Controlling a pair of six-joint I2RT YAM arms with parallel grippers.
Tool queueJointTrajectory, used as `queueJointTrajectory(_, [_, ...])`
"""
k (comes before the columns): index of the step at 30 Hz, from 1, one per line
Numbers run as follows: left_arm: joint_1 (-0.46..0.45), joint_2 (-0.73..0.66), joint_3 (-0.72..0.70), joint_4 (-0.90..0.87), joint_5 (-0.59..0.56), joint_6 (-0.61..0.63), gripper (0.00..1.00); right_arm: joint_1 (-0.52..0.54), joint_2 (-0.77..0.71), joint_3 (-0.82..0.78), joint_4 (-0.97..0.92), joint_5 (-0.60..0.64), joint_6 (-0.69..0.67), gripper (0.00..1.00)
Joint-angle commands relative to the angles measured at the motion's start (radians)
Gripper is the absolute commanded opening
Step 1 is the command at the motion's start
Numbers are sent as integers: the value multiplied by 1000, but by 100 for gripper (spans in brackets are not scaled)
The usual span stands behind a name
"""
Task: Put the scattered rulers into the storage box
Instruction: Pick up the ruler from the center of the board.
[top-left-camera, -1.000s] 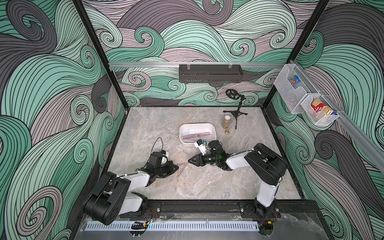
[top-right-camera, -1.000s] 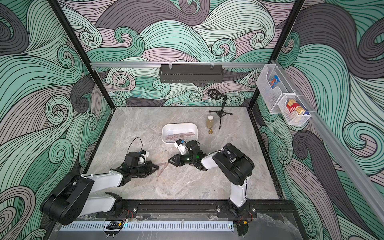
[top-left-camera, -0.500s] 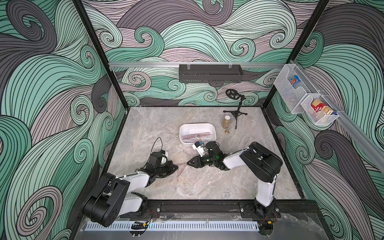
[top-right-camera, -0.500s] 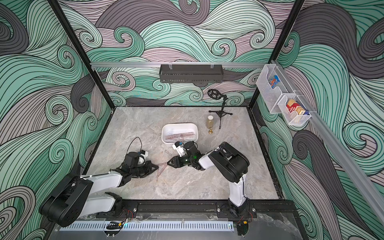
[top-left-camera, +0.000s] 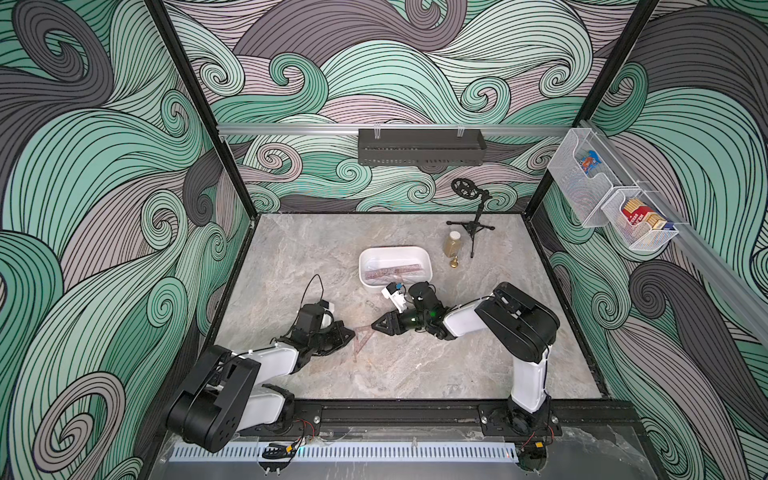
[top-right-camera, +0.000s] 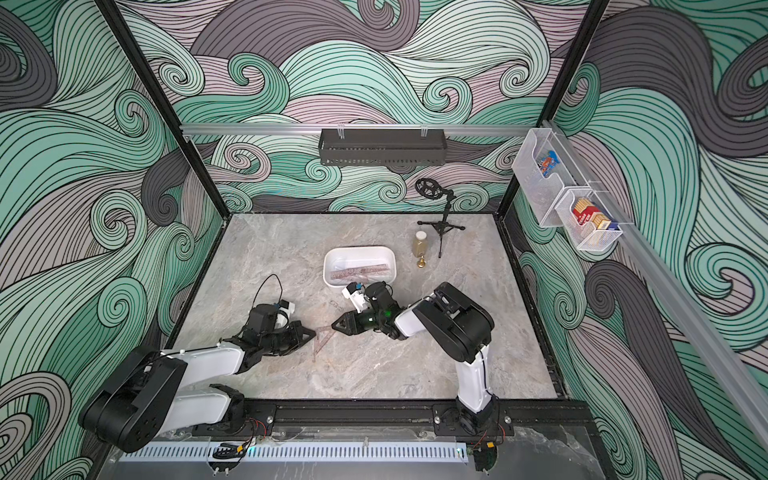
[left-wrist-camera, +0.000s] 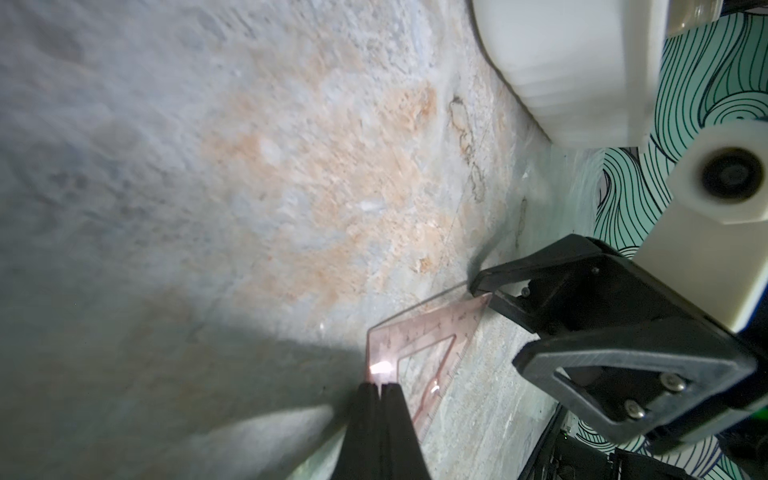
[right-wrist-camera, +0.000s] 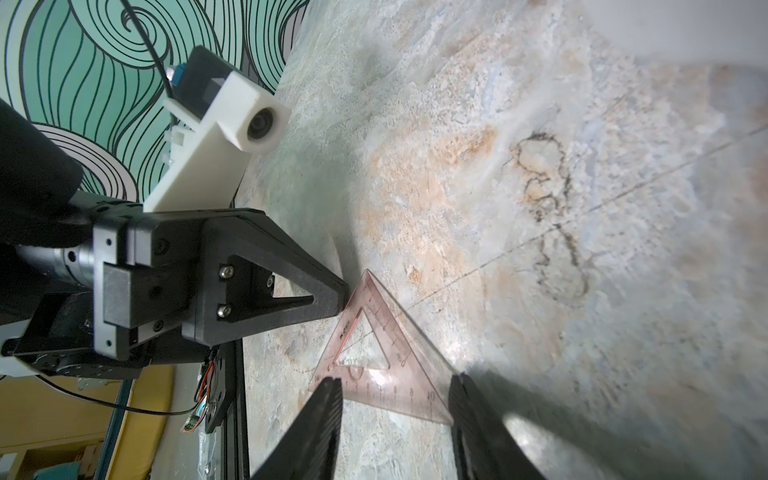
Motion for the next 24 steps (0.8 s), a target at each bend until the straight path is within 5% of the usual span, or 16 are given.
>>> queueJointTrajectory(1, [5, 19, -27, -61, -18, 19, 0, 5, 35, -11, 39, -40, 48, 46])
queueJointTrajectory(5, [4, 7, -34, -67, -21, 17, 0, 7, 48, -29, 129, -83, 122, 39])
queueJointTrajectory(15, [4, 6, -37, -64, -20, 17, 0, 6, 40, -26, 248, -112, 258, 1])
queueJointTrajectory(20, [4, -38, -2, -107, -14, 17, 0, 4, 10, -20, 203, -99, 260, 0])
queueJointTrajectory(22, [10, -82, 47, -166, -11, 24, 6, -7, -16, -7, 162, -97, 249, 0])
queueJointTrajectory(24, [17, -137, 115, -242, -23, 43, 23, -40, -71, 28, 76, -81, 210, 0])
